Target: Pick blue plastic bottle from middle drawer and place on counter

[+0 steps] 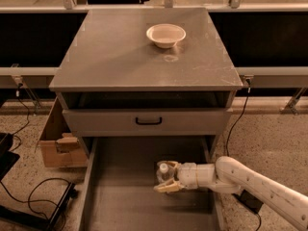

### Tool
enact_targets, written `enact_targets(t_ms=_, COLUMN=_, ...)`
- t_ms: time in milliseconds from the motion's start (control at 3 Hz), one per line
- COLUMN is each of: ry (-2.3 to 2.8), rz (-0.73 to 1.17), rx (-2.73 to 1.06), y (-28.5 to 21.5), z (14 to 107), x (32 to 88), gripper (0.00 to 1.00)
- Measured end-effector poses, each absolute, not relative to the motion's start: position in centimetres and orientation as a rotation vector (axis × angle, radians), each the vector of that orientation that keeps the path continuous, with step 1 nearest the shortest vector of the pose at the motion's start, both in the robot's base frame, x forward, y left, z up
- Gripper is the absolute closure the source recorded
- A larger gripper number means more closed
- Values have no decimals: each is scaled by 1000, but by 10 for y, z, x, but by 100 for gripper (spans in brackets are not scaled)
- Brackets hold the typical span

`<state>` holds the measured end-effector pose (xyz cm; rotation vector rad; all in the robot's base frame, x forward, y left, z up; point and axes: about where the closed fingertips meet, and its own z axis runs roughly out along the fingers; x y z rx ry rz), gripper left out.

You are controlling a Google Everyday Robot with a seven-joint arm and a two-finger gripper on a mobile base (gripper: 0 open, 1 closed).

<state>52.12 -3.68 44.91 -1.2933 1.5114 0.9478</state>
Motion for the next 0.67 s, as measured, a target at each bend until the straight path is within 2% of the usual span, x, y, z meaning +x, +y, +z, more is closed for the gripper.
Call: enact_targets(t_ms=667, ry=1538, rz=997, rx=-1268, y=-30, z=442, x=517, gripper=87)
